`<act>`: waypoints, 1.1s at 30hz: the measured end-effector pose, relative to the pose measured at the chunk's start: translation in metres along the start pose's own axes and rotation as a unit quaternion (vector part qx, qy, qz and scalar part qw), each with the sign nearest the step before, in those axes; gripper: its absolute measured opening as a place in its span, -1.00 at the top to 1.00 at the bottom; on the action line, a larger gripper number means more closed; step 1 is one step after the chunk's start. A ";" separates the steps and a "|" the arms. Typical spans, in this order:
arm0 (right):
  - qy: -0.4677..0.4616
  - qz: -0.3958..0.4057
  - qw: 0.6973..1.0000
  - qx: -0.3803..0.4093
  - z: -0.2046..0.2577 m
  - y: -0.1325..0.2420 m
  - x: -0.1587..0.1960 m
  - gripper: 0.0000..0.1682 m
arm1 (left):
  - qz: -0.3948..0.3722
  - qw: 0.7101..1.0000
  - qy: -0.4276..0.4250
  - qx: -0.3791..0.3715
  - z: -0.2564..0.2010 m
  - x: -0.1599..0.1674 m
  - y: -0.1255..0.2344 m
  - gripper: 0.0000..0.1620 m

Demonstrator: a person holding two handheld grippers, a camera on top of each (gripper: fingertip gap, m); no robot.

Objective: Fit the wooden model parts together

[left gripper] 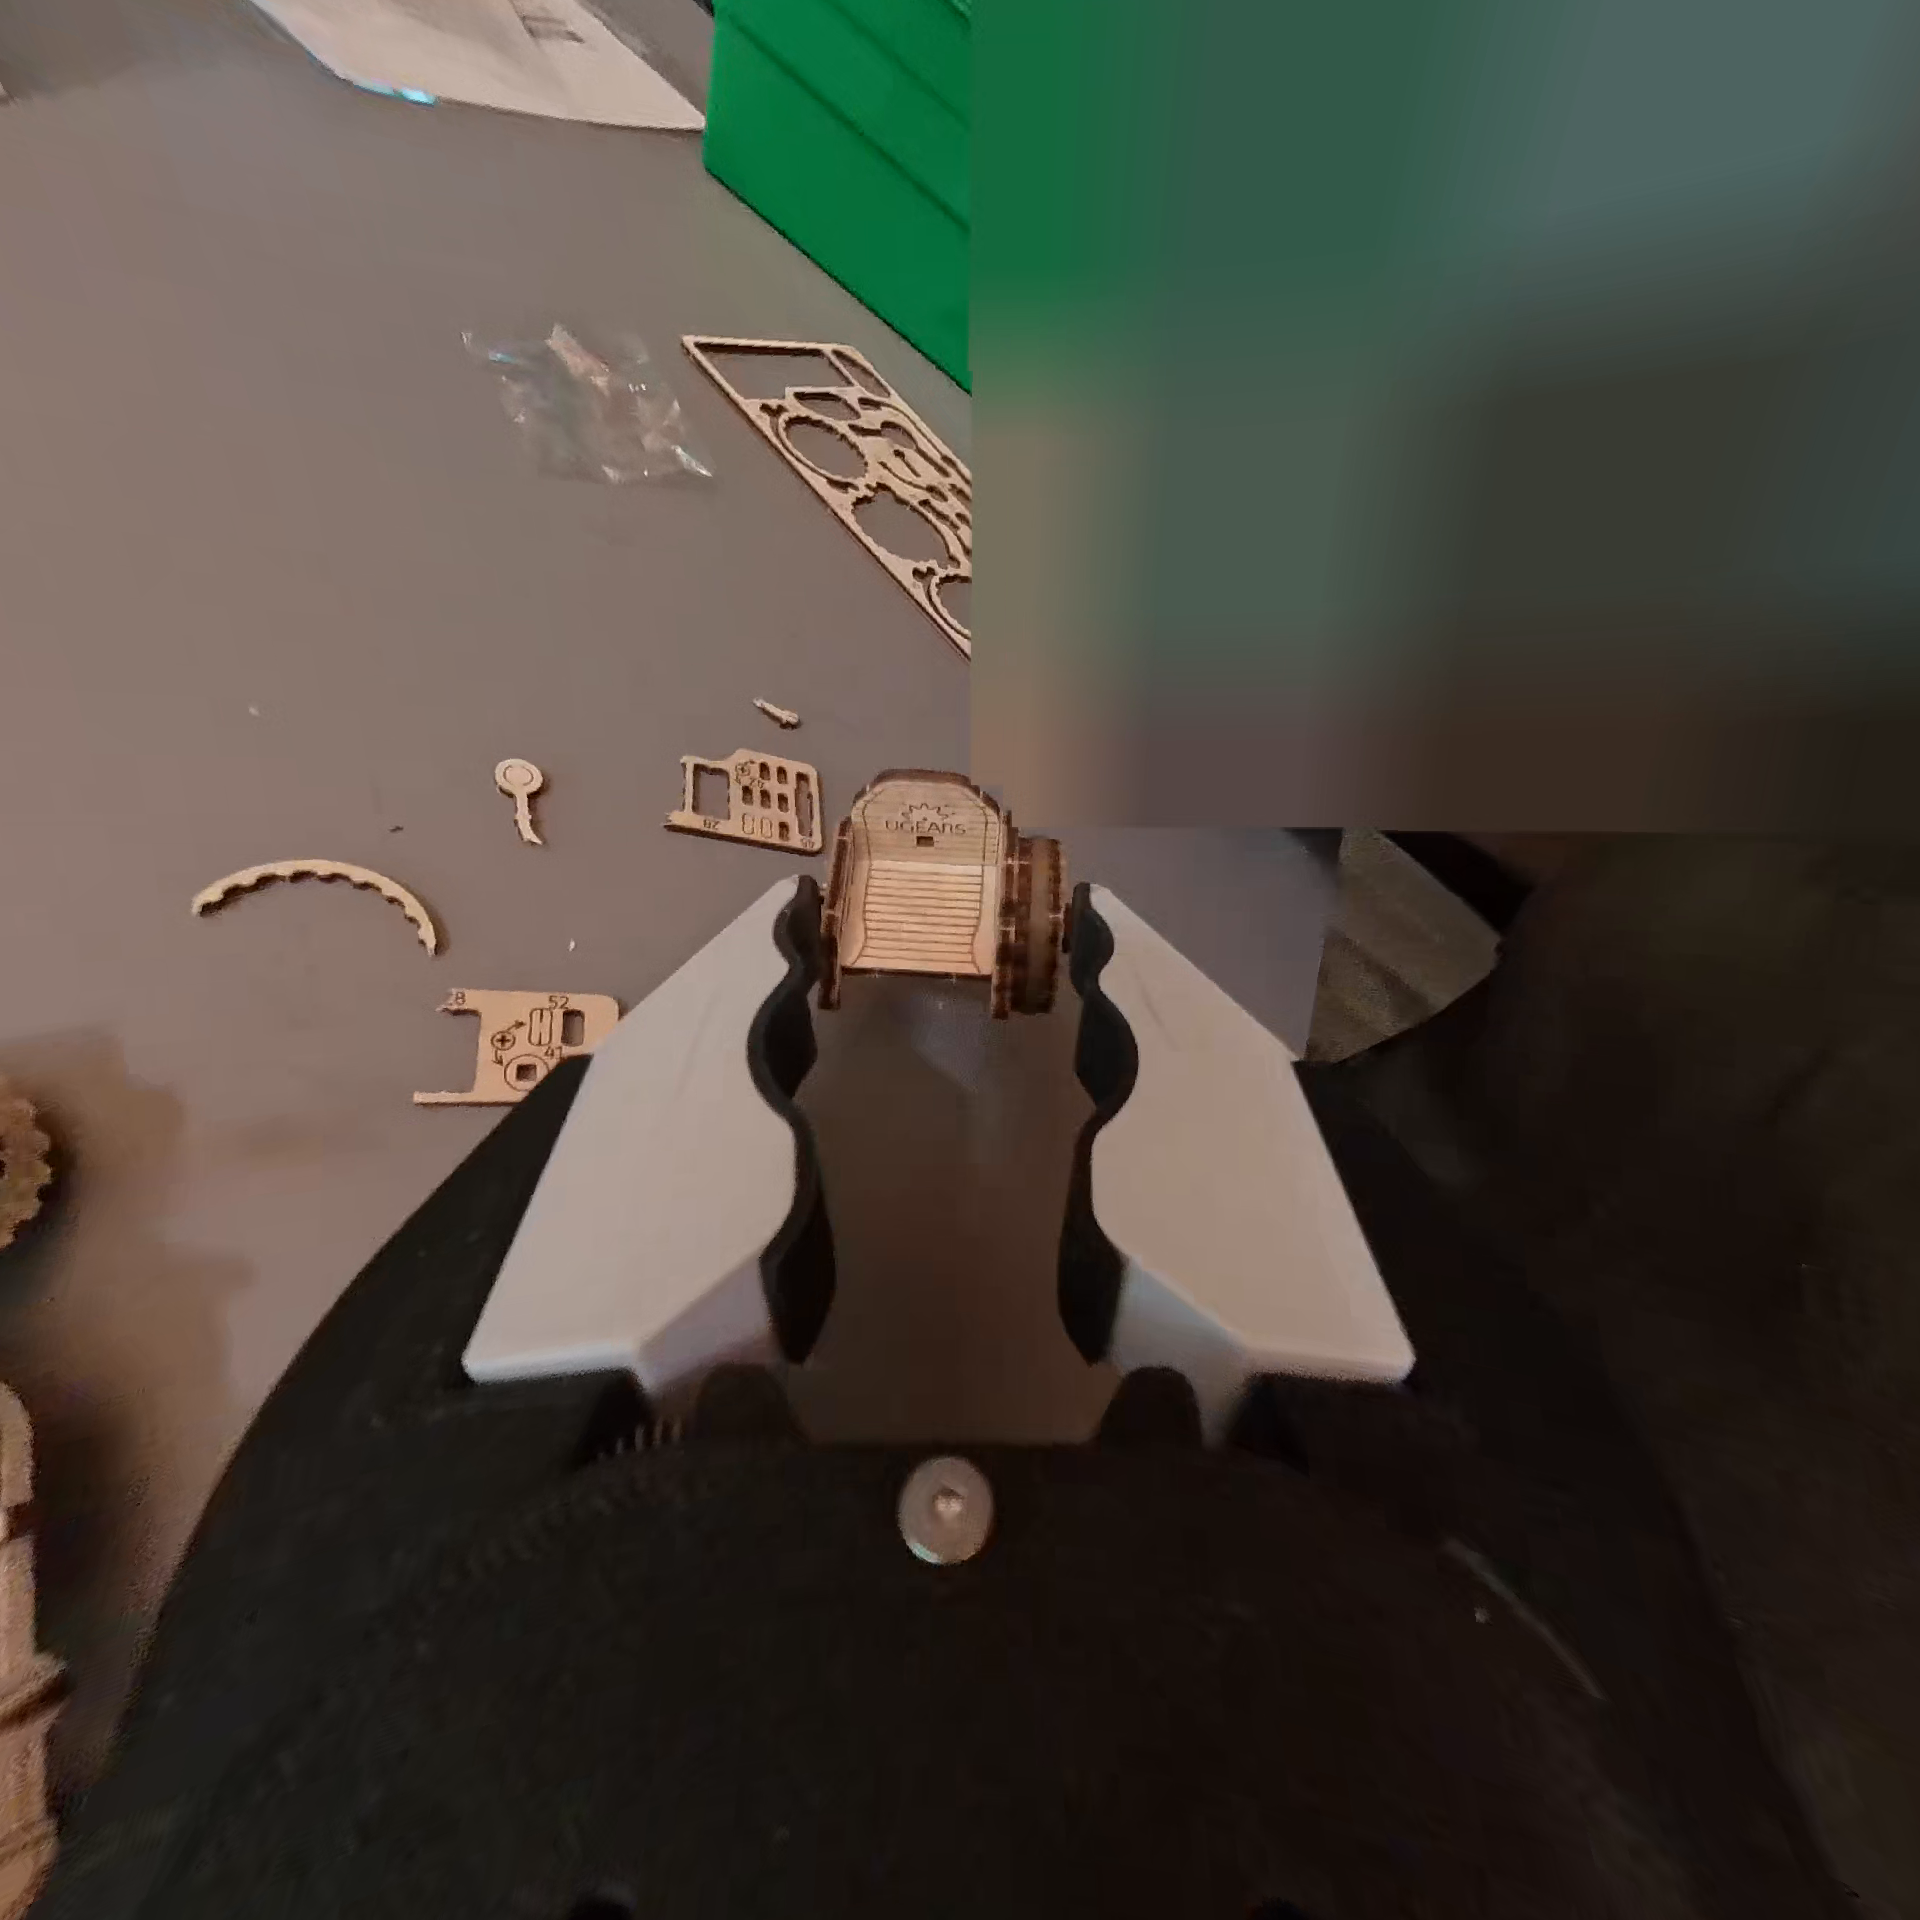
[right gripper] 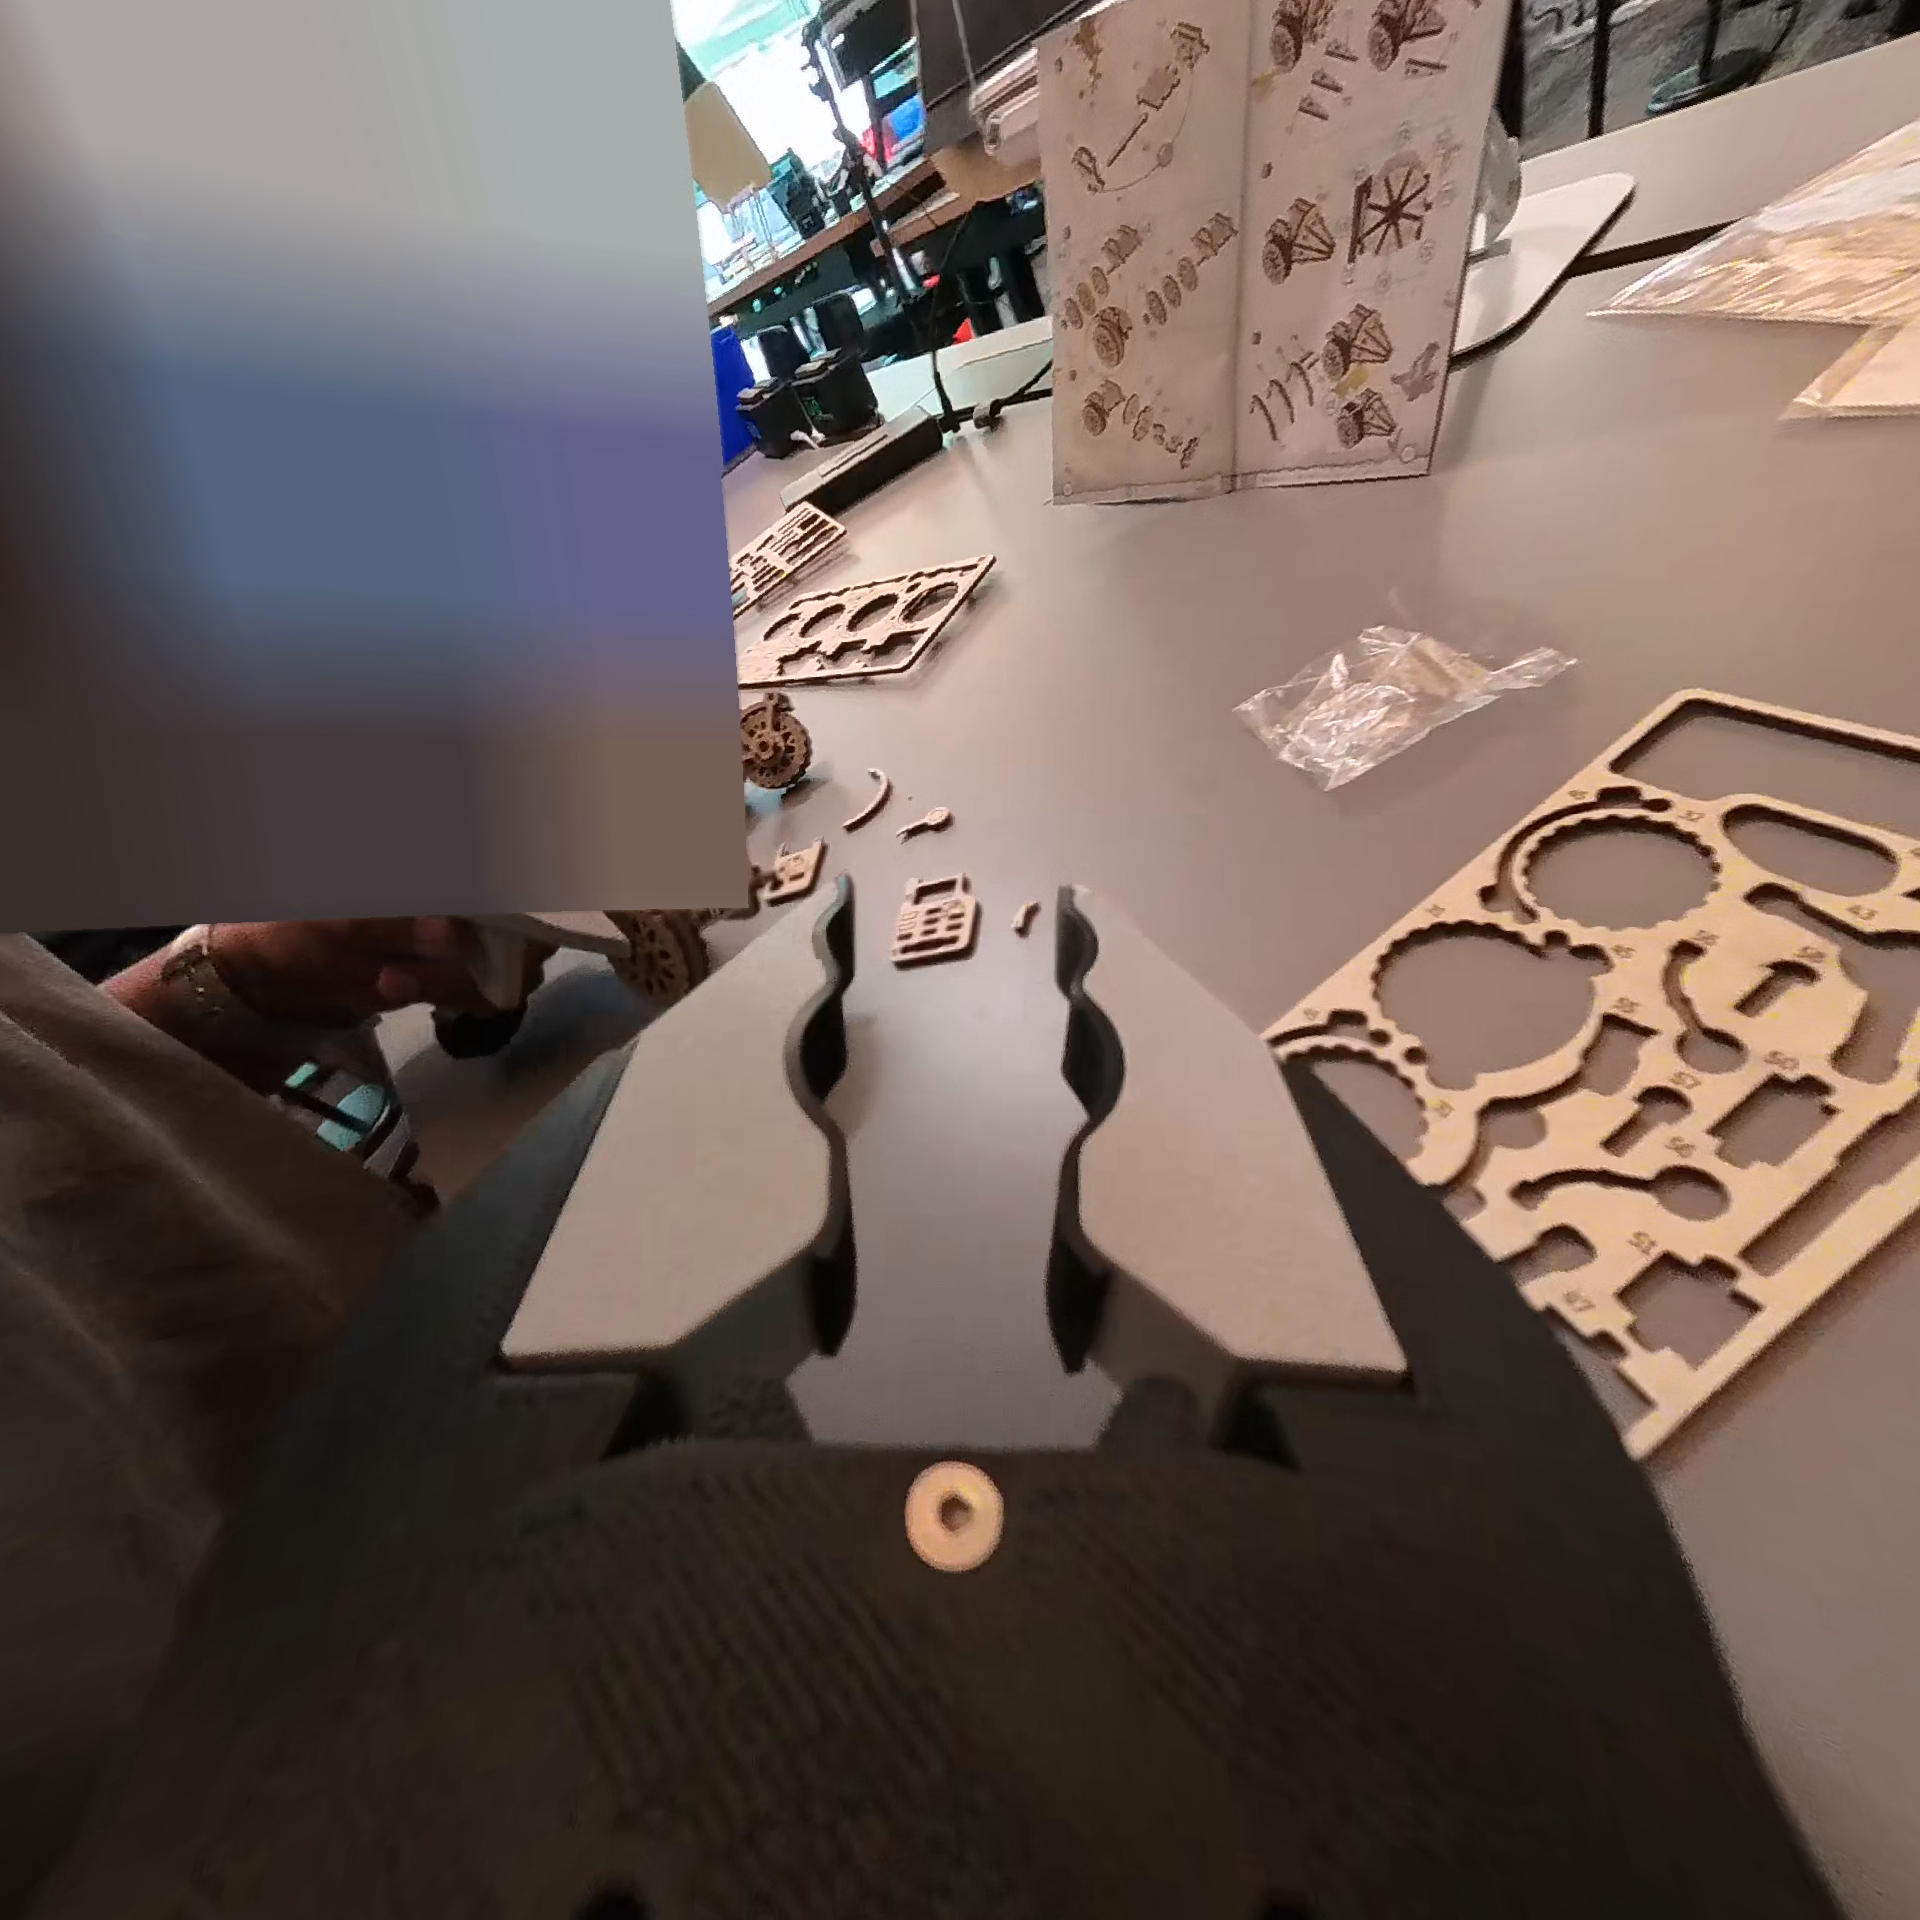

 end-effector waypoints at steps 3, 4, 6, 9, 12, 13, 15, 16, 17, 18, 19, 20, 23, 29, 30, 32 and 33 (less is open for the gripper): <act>0.018 0.008 1.000 -0.011 0.008 0.000 0.003 0.56 | 0.017 0.998 -0.050 -0.023 -0.008 0.003 -0.001 0.46; 0.023 0.011 1.000 -0.015 0.011 0.000 0.003 0.56 | 0.029 0.996 -0.074 -0.036 -0.010 0.006 -0.003 0.46; 0.031 0.013 0.999 -0.022 0.016 0.001 0.005 0.57 | 0.055 0.989 -0.126 -0.061 -0.014 0.012 -0.007 0.46; 0.036 0.012 0.999 -0.031 0.022 0.004 0.005 0.58 | 0.073 0.981 -0.161 -0.077 -0.018 0.017 -0.012 0.45; 0.037 0.009 0.999 -0.037 0.025 0.006 0.005 0.59 | 0.078 0.980 -0.165 -0.085 -0.017 0.018 -0.013 0.46; 0.037 0.009 0.999 -0.039 0.025 0.006 0.005 0.59 | 0.080 0.979 -0.165 -0.088 -0.017 0.018 -0.013 0.46; 0.034 0.009 0.998 -0.043 0.026 0.006 0.005 0.59 | 0.087 0.978 -0.166 -0.091 -0.017 0.019 -0.014 0.45; 0.032 0.010 0.998 -0.044 0.027 0.006 0.006 0.59 | 0.092 0.978 -0.166 -0.092 -0.016 0.020 -0.015 0.45; 0.030 0.010 0.998 -0.046 0.027 0.005 0.006 0.59 | 0.095 0.977 -0.166 -0.094 -0.016 0.020 -0.016 0.45; 0.029 0.011 0.998 -0.047 0.027 0.005 0.006 0.59 | 0.095 0.977 -0.168 -0.095 -0.016 0.020 -0.015 0.46; 0.028 0.011 0.998 -0.048 0.027 0.005 0.006 0.59 | 0.095 0.976 -0.168 -0.096 -0.016 0.021 -0.015 0.46; 0.027 0.012 0.998 -0.048 0.027 0.005 0.006 0.59 | 0.098 0.976 -0.168 -0.097 -0.016 0.021 -0.015 0.46; 0.027 0.012 0.998 -0.047 0.027 0.005 0.006 0.59 | 0.098 0.978 -0.161 -0.093 -0.015 0.021 -0.015 0.46; 0.019 0.012 0.999 -0.048 0.025 0.005 0.007 0.59 | 0.114 0.978 -0.152 -0.092 -0.012 0.023 -0.015 0.42; 0.018 0.012 0.999 -0.048 0.025 0.005 0.007 0.59 | 0.116 0.977 -0.151 -0.092 -0.012 0.024 -0.015 0.40; 0.017 0.012 0.999 -0.048 0.024 0.005 0.007 0.59 | 0.115 0.978 -0.150 -0.091 -0.012 0.024 -0.015 0.40; 0.016 0.011 0.999 -0.048 0.024 0.005 0.006 0.59 | 0.114 0.978 -0.149 -0.091 -0.012 0.023 -0.015 0.40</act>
Point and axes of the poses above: each gripper's, where its closed fingertips meet, y back along the fingers, x out of its underside, z = x × y across the jaws, the point moved 7 cm from there along y, back along the fingers, and after that the axes turned 4 degrees about -z, right-handed, at the moved point
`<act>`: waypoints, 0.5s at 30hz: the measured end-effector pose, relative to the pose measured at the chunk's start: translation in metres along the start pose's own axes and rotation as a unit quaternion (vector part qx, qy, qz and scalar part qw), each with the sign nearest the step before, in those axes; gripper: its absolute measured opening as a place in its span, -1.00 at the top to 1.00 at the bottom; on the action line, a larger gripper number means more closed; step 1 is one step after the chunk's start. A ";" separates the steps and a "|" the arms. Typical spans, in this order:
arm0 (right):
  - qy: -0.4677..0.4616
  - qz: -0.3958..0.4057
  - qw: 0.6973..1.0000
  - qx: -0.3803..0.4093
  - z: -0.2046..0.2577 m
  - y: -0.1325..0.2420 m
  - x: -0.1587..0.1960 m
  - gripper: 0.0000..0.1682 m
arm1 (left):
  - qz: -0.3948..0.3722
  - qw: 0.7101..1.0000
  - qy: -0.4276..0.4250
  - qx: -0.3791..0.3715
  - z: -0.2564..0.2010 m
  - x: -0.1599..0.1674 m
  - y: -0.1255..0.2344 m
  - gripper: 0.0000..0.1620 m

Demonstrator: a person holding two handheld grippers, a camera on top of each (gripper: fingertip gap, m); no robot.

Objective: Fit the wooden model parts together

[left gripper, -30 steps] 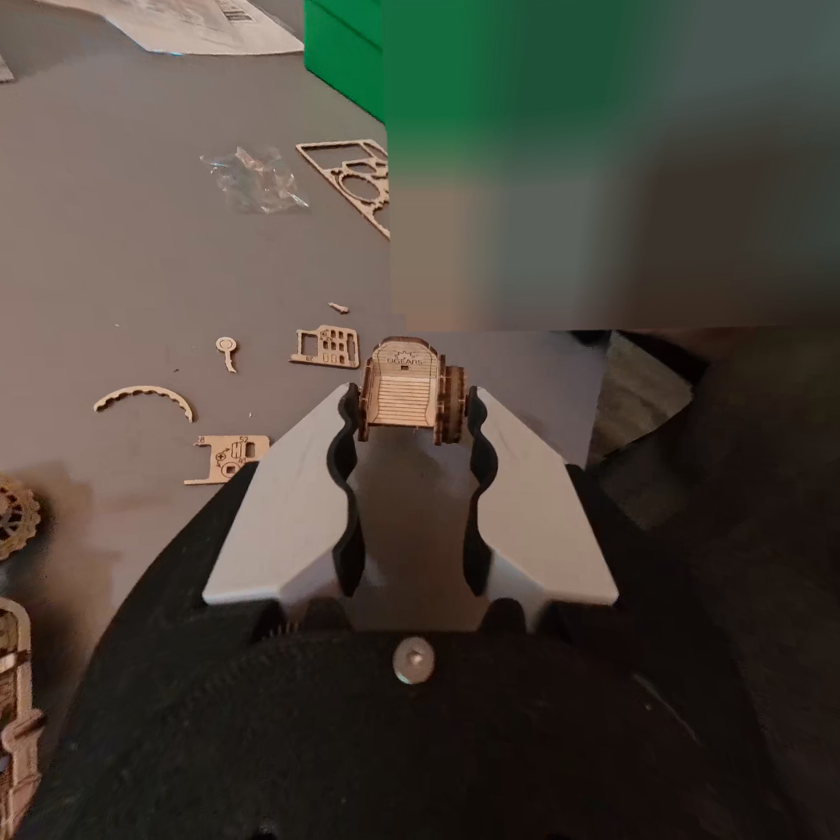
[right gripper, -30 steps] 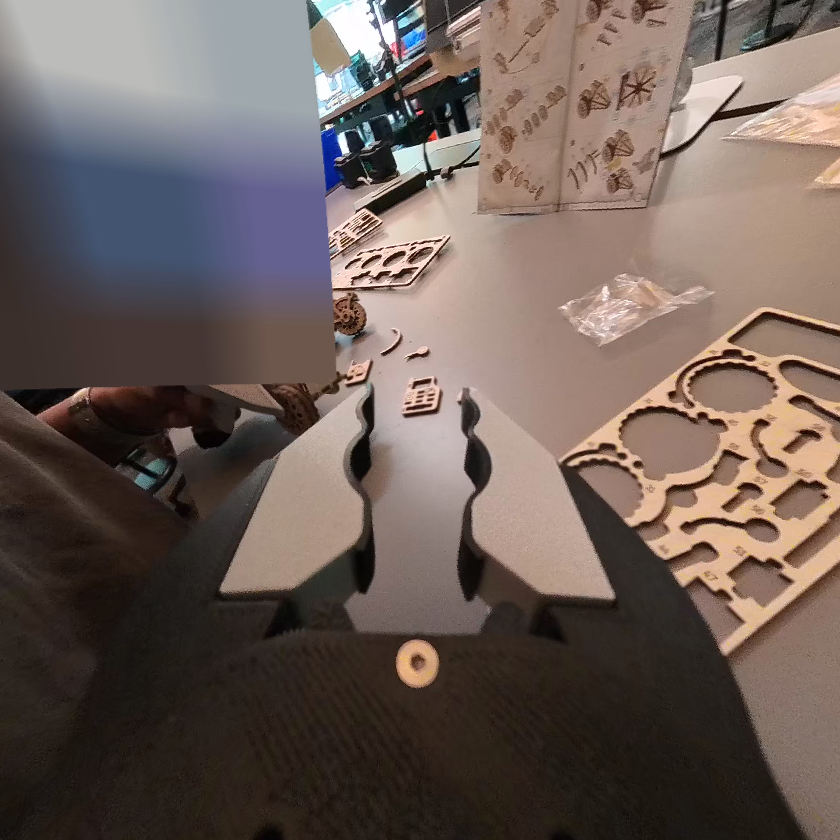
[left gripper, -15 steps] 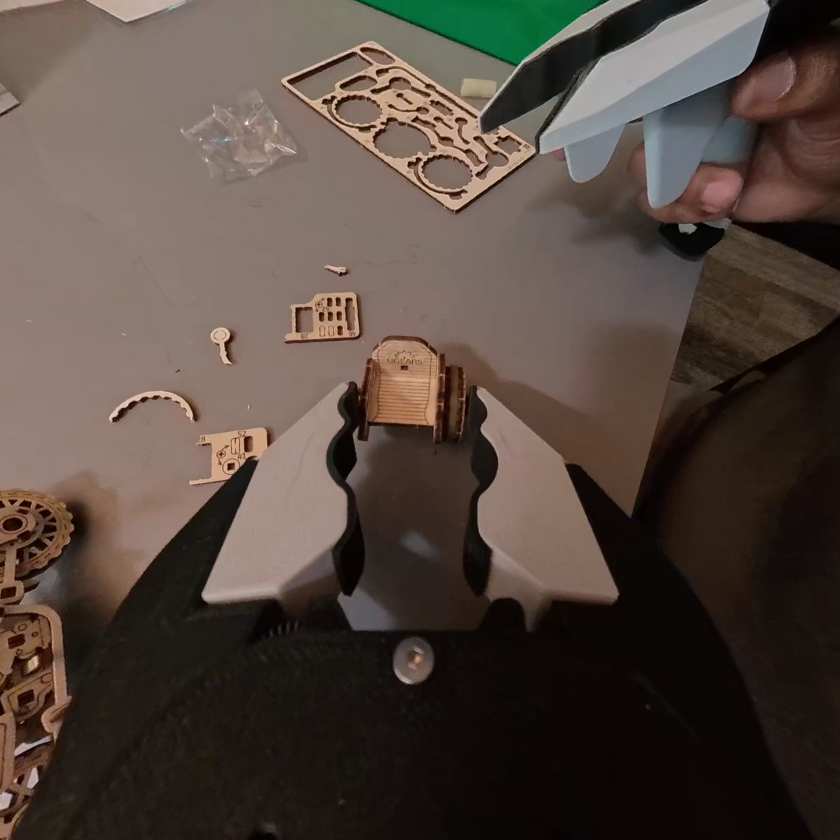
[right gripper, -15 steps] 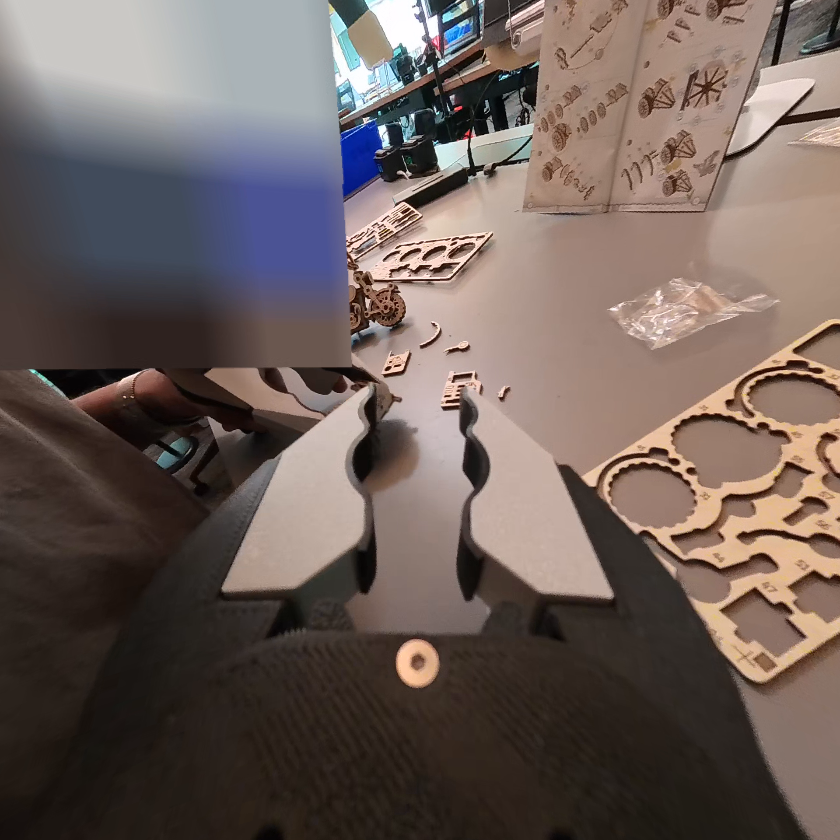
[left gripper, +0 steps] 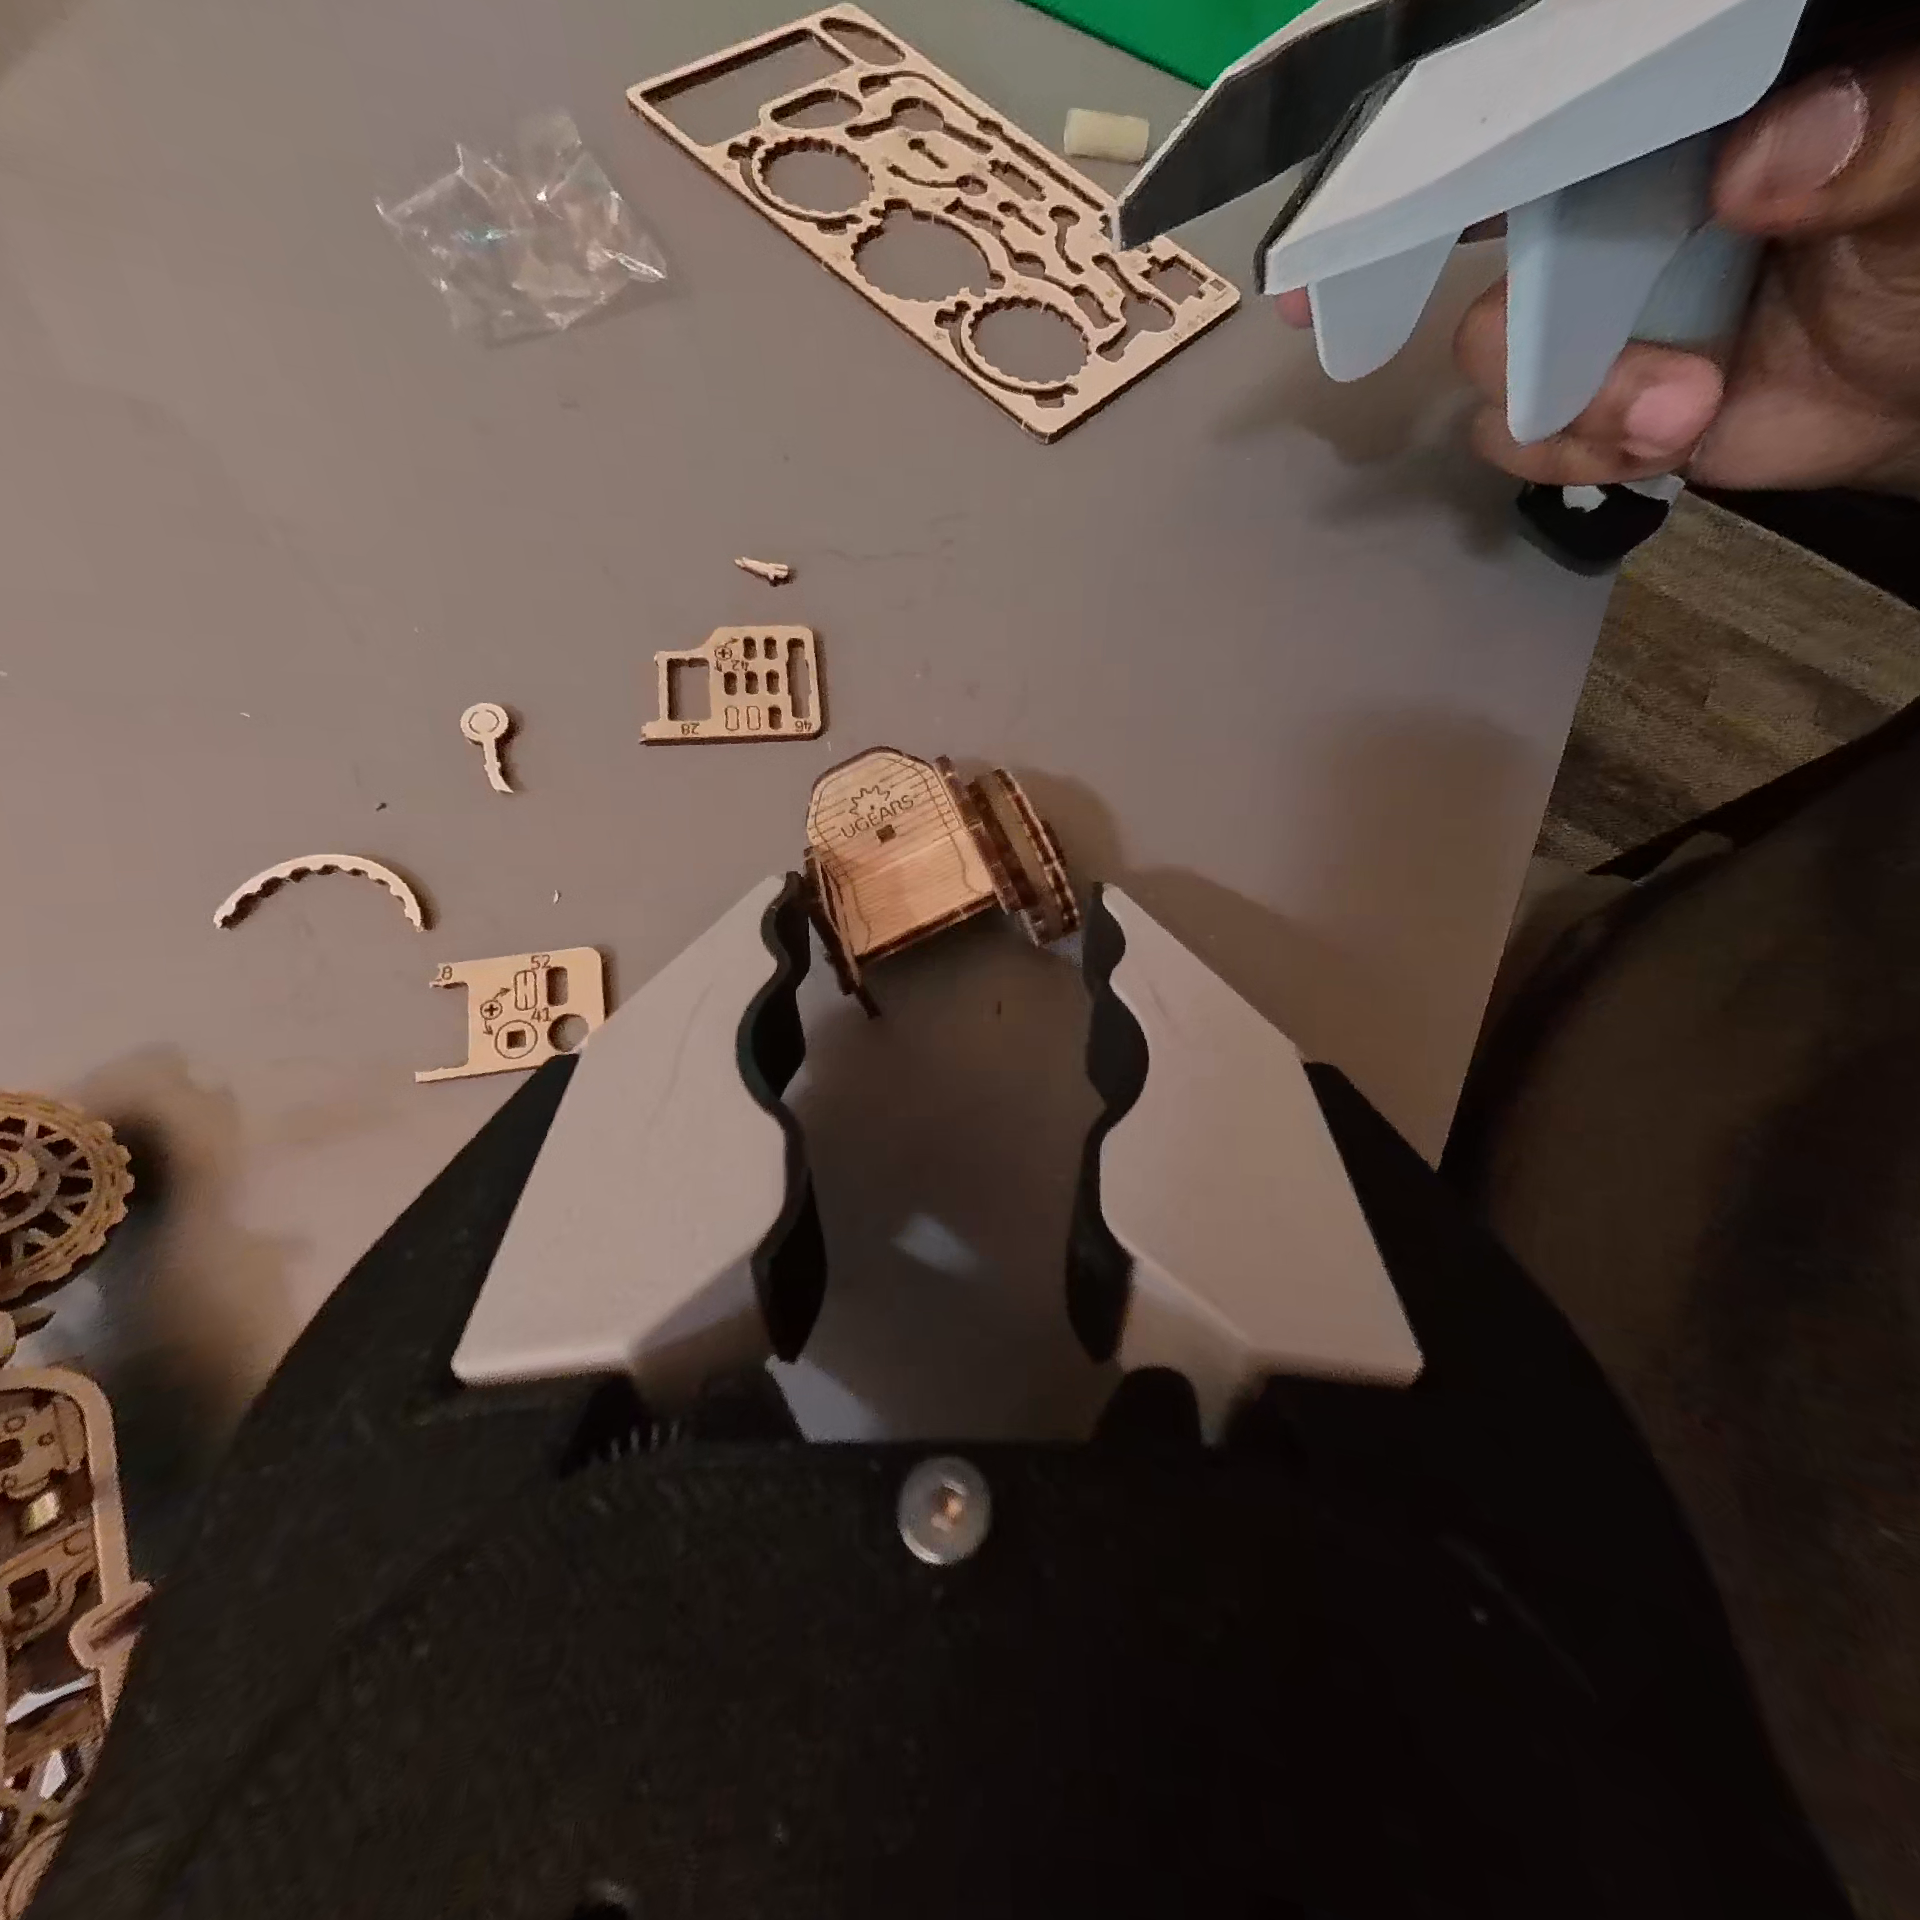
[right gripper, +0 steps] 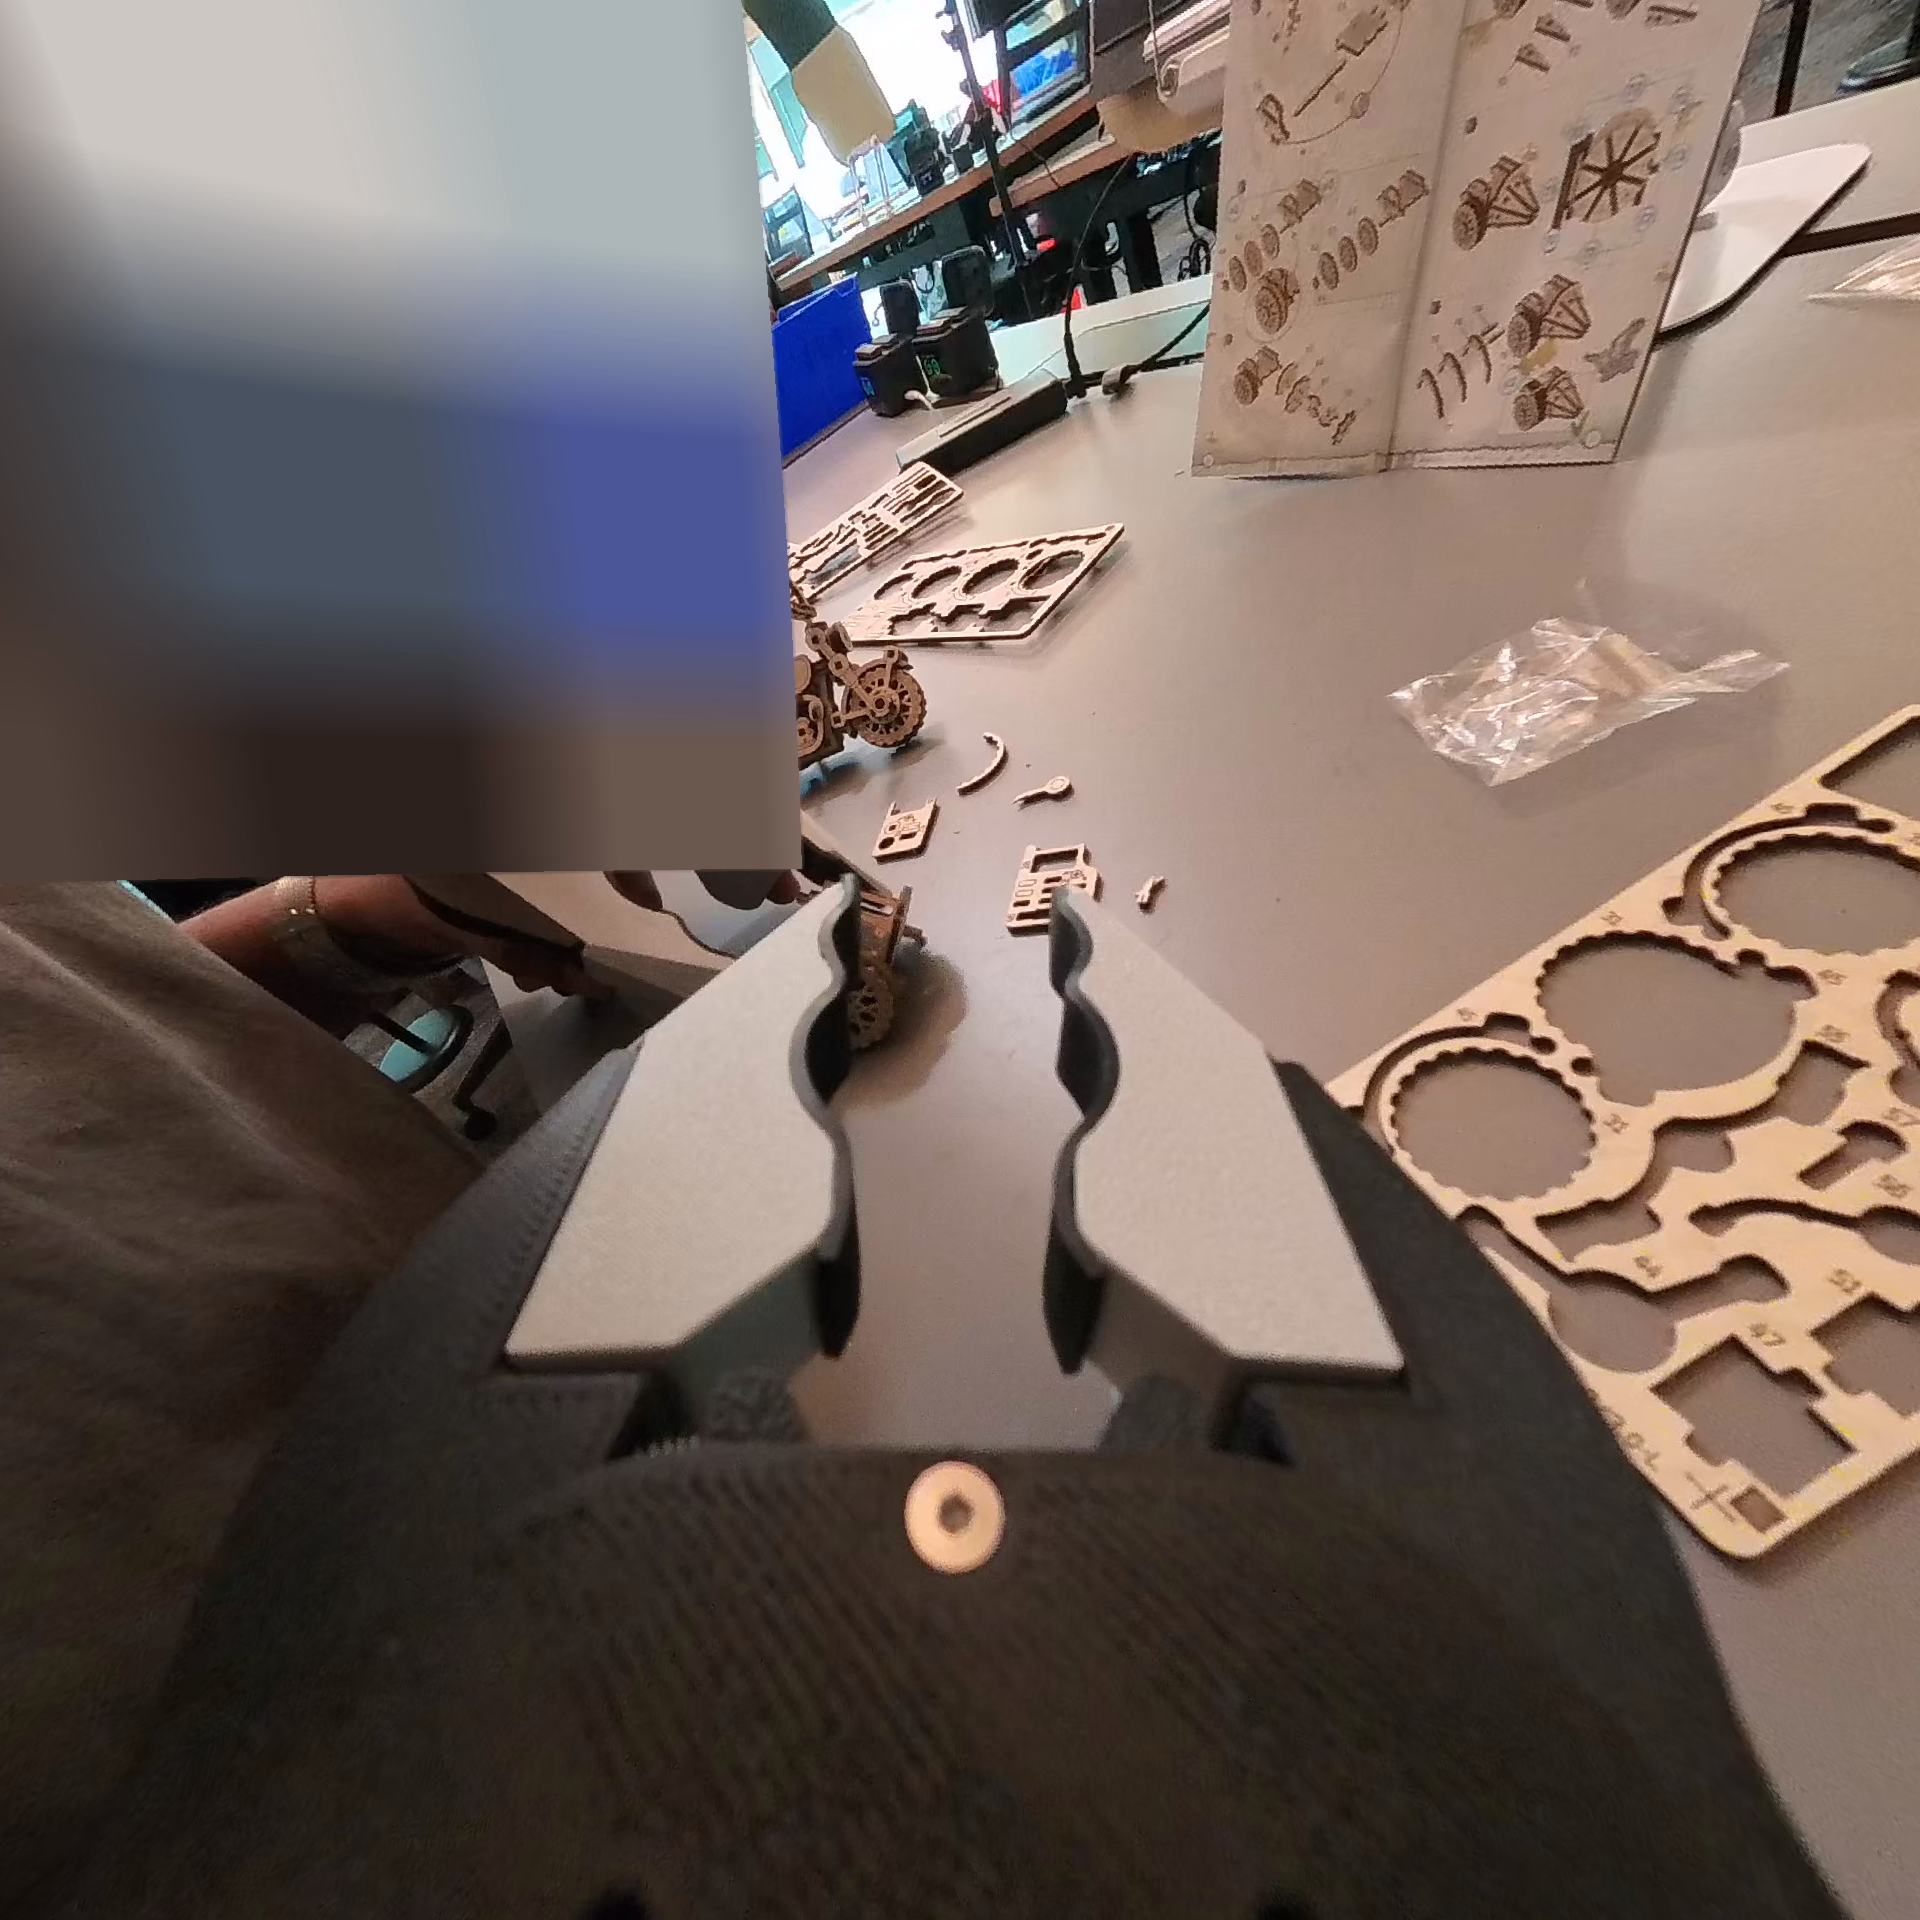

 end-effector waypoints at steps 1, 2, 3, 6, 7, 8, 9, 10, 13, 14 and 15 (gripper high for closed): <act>-0.001 0.000 1.000 0.000 0.000 0.000 0.000 0.59 | -0.001 1.000 0.001 0.001 0.000 0.000 0.000 0.40; -0.001 0.000 1.000 0.000 0.000 0.000 0.000 0.59 | 0.000 1.000 0.003 0.000 0.001 0.000 0.000 0.39; -0.002 0.000 1.000 0.000 0.000 0.000 0.000 0.59 | 0.000 1.000 0.005 -0.001 0.001 0.000 0.000 0.38; -0.003 0.000 1.000 -0.001 0.000 0.000 0.000 0.59 | -0.003 1.000 0.010 0.002 0.002 0.000 0.001 0.36; -0.003 0.000 1.000 -0.001 0.000 0.000 0.000 0.59 | -0.004 1.000 0.013 0.005 0.002 0.000 0.001 0.35; -0.004 0.000 1.000 -0.001 0.000 0.000 0.000 0.59 | -0.006 1.000 0.018 0.006 0.003 0.000 0.002 0.34; -0.004 0.001 1.000 -0.001 0.000 0.000 0.000 0.59 | -0.009 1.000 0.024 0.009 0.003 0.000 0.002 0.33; -0.004 0.001 1.000 -0.001 0.000 0.000 0.000 0.59 | -0.013 0.999 0.032 0.014 0.004 -0.001 0.003 0.31; -0.003 0.001 1.000 -0.002 0.000 0.000 0.000 0.59 | -0.032 0.997 0.061 0.031 0.005 -0.003 0.005 0.26; -0.002 0.002 1.000 -0.002 0.000 0.000 0.000 0.59 | -0.039 0.996 0.069 0.034 0.005 -0.005 0.006 0.24; -0.001 0.002 1.000 -0.002 0.000 0.000 0.000 0.59 | -0.047 0.995 0.075 0.035 0.006 -0.006 0.007 0.21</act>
Point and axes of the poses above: each gripper's, where its closed fingertips meet, y back along the fingers, x out of its underside, z = x × y across the jaws, the point moved 7 cm from there along y, back along the fingers, and after that the axes turned 4 degrees about -z, right-handed, at the moved point
